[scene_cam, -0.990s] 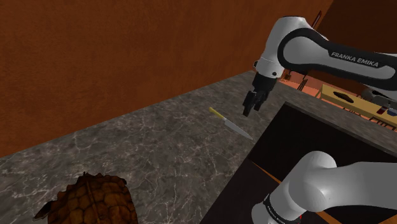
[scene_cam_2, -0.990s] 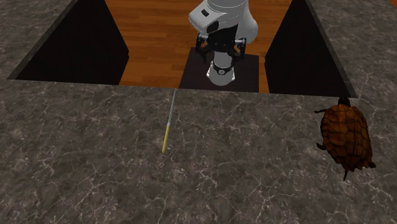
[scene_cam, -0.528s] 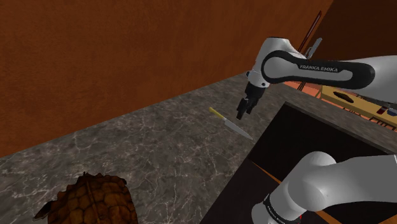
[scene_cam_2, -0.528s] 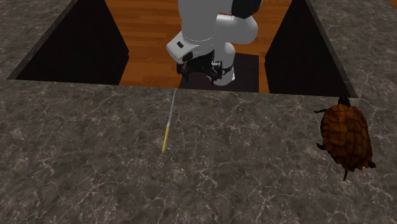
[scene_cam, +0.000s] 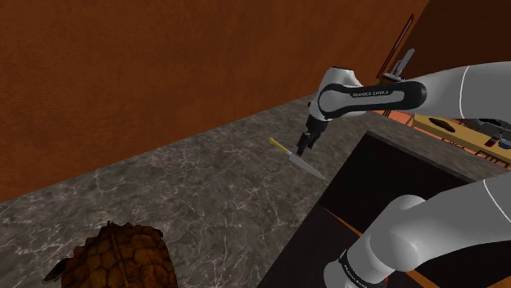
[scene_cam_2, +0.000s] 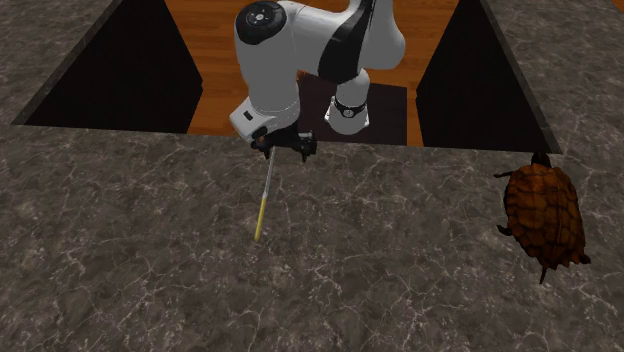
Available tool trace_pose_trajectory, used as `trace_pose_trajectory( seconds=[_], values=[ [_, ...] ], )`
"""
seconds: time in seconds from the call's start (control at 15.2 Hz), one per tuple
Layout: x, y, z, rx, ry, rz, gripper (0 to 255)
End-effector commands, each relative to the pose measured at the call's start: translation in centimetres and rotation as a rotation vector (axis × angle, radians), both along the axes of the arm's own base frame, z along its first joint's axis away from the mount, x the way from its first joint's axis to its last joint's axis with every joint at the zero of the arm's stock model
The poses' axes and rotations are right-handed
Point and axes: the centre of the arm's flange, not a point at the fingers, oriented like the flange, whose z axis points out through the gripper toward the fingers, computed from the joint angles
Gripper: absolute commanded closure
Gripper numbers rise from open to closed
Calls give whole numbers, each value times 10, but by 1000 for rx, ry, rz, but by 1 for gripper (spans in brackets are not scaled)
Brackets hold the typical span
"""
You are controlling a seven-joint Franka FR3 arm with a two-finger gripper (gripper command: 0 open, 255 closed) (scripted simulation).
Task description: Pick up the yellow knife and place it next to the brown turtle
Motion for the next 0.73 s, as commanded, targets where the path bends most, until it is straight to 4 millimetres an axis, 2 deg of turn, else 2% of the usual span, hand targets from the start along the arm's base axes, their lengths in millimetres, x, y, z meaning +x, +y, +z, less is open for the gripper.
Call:
trace_pose_trajectory(
  seconds=[0.0,0.33,0.66],
  values=[
    [13,-16,-19,-3,-10,15,0],
    [44,-52,-60,-5,-29,48,0],
    [45,-52,-87,-5,-29,48,0]
  ],
)
